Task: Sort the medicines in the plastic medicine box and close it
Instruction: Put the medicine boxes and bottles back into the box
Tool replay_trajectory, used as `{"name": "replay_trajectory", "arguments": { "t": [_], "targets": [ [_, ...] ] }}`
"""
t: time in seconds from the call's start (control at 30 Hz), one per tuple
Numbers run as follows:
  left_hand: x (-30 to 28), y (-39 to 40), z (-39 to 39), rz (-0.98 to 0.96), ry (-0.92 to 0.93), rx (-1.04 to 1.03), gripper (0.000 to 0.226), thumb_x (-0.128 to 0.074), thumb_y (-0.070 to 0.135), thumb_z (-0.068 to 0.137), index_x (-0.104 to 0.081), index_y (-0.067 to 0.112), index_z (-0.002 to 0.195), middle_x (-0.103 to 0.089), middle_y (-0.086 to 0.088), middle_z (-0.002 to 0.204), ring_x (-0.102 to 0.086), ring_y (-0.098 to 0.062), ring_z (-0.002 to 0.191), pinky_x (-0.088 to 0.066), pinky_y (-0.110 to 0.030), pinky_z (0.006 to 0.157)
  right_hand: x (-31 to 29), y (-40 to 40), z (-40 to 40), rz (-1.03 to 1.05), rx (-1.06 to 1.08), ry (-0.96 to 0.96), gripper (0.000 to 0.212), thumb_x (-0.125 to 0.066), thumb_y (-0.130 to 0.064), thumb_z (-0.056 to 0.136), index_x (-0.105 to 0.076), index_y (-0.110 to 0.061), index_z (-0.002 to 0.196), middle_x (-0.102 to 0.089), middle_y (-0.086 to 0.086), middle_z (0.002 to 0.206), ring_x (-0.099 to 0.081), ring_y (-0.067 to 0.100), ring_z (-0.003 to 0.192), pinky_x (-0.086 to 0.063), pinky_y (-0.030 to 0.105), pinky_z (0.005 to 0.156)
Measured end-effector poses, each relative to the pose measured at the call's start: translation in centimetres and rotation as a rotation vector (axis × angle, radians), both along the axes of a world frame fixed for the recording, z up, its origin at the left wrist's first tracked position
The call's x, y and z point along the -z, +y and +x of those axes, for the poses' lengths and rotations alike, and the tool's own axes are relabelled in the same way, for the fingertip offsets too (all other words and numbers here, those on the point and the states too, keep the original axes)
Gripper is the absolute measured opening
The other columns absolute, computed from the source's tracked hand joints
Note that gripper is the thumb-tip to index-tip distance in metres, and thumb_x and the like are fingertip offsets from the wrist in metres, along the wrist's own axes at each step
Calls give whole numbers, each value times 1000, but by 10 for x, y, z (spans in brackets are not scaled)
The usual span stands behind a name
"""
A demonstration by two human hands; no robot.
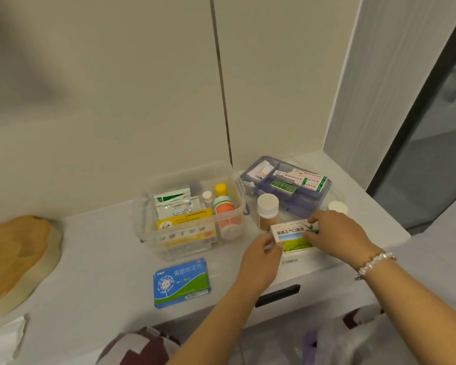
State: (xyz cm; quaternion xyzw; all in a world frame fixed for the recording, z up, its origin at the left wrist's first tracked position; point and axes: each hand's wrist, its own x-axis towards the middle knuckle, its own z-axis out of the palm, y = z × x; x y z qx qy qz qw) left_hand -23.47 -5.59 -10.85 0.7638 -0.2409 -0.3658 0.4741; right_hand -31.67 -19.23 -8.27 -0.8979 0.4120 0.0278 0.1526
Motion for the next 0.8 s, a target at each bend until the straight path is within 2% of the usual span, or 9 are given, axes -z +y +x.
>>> {"name": "replay_trajectory", "arguments": {
  "t": [0.07, 0.17, 0.3, 0.37, 0.47, 0.53, 0.67, 0.8],
  "targets": [
    [1, -2, -1, -9, 25, 8, 30, -47, 22, 93, -56, 23, 121, -62, 4, 123, -57, -6, 99, -42, -16, 82, 1, -1, -1, -13, 0, 24, 30, -57, -45, 82, -60, -25, 104, -67, -1, 98, -54, 13, 72, -44, 25, 60],
    [2, -4, -2, 9, 13, 30, 33, -46, 23, 94, -53, 24, 126, -60, 3, 128, -57, -10, 107, -43, -22, 92, 3, -2, -1, 45, -5, 21, 30, -59, -45, 81, -60, -24, 103, -66, -1, 99, -53, 12, 72, -41, 23, 57],
    [3, -2, -3, 9, 39, 28, 35, -46, 23, 94, -51, 25, 129, -59, 4, 129, -56, -12, 111, -43, -26, 97, 6, -1, 1, 92, -27, -22, 32, -64, -41, 79, -59, -24, 106, -66, 0, 105, -54, 13, 77, -49, 26, 68],
    [4, 0, -1, 10, 38, -5, 34, -47, 23, 94, -52, 24, 128, -60, 3, 128, -57, -13, 110, -43, -28, 97, 8, 1, 2, 122, -8, -64, 36, -67, -39, 77, -58, -25, 108, -65, -1, 102, -54, 12, 76, -49, 25, 68],
    [5, 7, 5, -10, 67, -115, 32, -50, 22, 93, -56, 21, 124, -63, 1, 123, -59, -15, 106, -48, -28, 94, 11, 6, 4, 176, 15, -130, 38, -70, -38, 74, -56, -27, 108, -57, -5, 86, -55, 11, 73, -49, 24, 65],
    [6, 13, 7, -31, 106, -193, 31, -52, 23, 92, -60, 20, 122, -65, 0, 119, -61, -15, 103, -51, -28, 89, 11, 9, 7, 209, 34, -168, 37, -72, -37, 73, -57, -27, 105, -57, -6, 86, -59, 13, 77, -52, 27, 68],
    [8, 27, 7, -107, 152, -326, 25, -59, 23, 88, -66, 21, 112, -69, 5, 103, -64, -7, 89, -48, -13, 67, 10, 20, 10, 274, 61, -226, 38, -76, -37, 69, -58, -29, 101, -56, -6, 87, -58, 14, 79, -48, 24, 64],
    [1, 47, 9, -168, 201, -438, 23, -66, 19, 82, -69, 24, 105, -72, 9, 92, -66, -5, 85, -50, -17, 68, 6, 43, 13, 272, 33, -238, 41, -76, -41, 68, -58, -31, 103, -57, -6, 86, -59, 14, 81, -53, 29, 71]
  ]
}}
